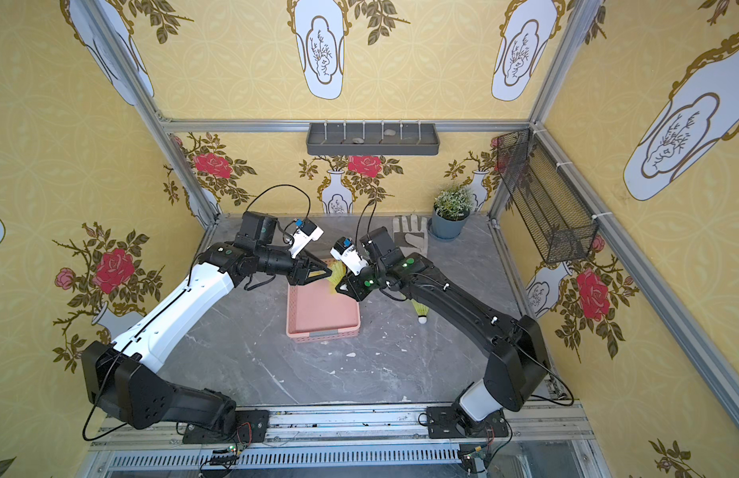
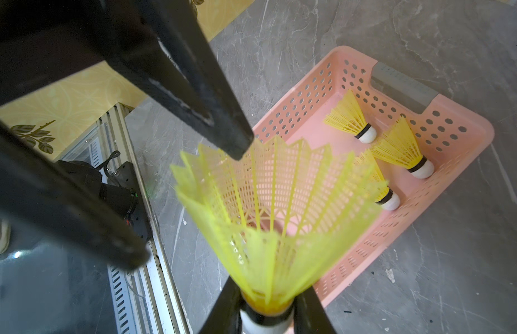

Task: Put the shuttlecocks into the storage box
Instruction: Place the shuttlecock in the storage box.

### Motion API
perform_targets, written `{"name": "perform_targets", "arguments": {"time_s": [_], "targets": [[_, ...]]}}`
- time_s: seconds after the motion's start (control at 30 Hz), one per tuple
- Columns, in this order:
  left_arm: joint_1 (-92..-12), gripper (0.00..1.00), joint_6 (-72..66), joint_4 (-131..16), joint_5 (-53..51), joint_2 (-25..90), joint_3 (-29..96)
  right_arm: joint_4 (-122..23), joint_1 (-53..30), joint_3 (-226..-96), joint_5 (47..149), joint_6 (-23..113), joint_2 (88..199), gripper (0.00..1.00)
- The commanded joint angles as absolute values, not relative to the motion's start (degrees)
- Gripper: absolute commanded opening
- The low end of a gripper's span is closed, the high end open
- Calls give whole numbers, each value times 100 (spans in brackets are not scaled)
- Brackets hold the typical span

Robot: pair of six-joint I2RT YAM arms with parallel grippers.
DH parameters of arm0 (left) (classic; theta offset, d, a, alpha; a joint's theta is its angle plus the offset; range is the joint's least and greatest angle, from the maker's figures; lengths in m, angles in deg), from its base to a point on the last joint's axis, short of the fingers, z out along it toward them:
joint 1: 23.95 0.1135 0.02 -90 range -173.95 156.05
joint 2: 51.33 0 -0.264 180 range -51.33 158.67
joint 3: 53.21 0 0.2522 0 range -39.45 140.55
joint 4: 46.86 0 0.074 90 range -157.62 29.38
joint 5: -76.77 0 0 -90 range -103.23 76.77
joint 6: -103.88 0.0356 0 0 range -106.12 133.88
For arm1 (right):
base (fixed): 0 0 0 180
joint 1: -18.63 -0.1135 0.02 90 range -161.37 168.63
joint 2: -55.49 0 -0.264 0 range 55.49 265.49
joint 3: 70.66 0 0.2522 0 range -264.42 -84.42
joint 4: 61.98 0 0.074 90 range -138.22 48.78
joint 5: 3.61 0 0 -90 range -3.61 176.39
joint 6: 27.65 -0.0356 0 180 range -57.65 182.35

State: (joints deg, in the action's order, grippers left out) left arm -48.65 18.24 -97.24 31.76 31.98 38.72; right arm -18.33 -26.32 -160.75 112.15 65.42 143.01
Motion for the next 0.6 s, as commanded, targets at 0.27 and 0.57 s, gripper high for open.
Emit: {"name": "perform_targets", "arguments": {"time_s": [0.27,0.57], "targets": [[-5040,9,1915,-9789,3241,3249,3905,-1921,-2634,-16070,11197,6587,14301,18],[-5040,0,1704,-9691,2844,3171,3831,-2144,-2603,-15885,10845,6421,14159,29]]}}
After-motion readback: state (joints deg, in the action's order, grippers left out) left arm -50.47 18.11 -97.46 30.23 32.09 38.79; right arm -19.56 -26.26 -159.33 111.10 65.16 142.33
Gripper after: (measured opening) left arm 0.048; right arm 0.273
